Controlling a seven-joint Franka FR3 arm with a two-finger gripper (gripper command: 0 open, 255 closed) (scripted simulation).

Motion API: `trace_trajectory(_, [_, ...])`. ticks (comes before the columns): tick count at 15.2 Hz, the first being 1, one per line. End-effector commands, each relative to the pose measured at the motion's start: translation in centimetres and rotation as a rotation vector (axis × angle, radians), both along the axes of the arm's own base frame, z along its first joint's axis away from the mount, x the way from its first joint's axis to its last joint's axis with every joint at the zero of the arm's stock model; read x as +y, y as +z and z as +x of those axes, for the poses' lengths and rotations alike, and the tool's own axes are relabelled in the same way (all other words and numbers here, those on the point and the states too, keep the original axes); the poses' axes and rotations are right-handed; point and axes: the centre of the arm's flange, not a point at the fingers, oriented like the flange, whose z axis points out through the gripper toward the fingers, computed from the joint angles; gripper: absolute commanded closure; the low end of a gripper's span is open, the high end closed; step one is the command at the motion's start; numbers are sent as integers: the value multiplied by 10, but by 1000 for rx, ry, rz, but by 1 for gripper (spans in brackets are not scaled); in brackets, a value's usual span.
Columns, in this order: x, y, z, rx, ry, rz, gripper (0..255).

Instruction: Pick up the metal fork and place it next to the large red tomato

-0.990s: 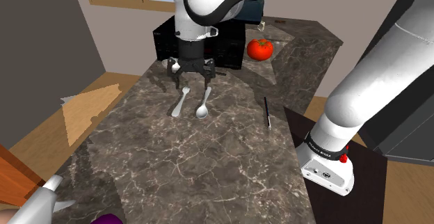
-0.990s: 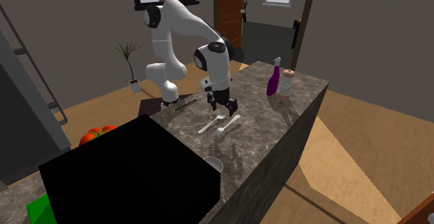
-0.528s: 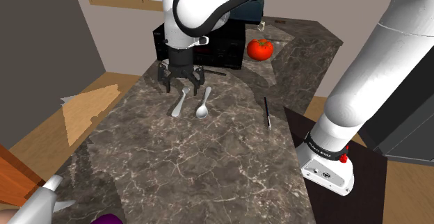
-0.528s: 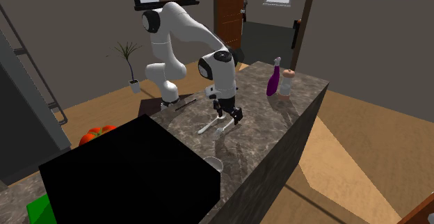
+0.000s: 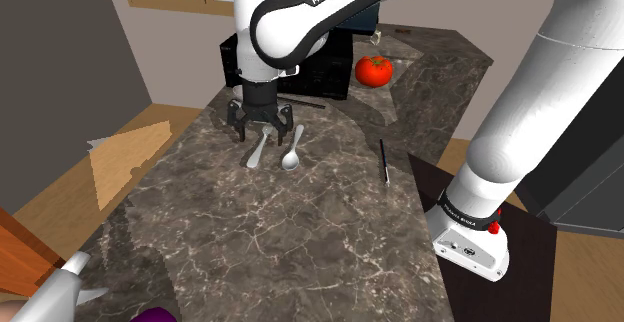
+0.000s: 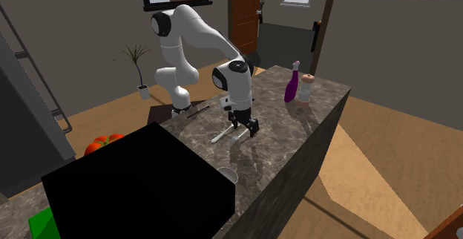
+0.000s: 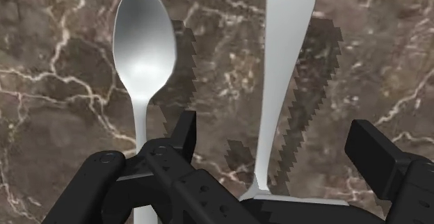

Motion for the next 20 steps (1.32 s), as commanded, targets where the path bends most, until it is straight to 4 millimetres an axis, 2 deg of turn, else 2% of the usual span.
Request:
trace_trajectory(1, [0,0,0,0,0,0,0])
trace_trajectory(3, [0,0,0,0,0,0,0])
trace_trajectory(4, [0,0,0,0,0,0,255])
trace_trajectory(13, [0,0,0,0,0,0,255])
trace_trajectory(20, [0,37,0,0,0,0,255])
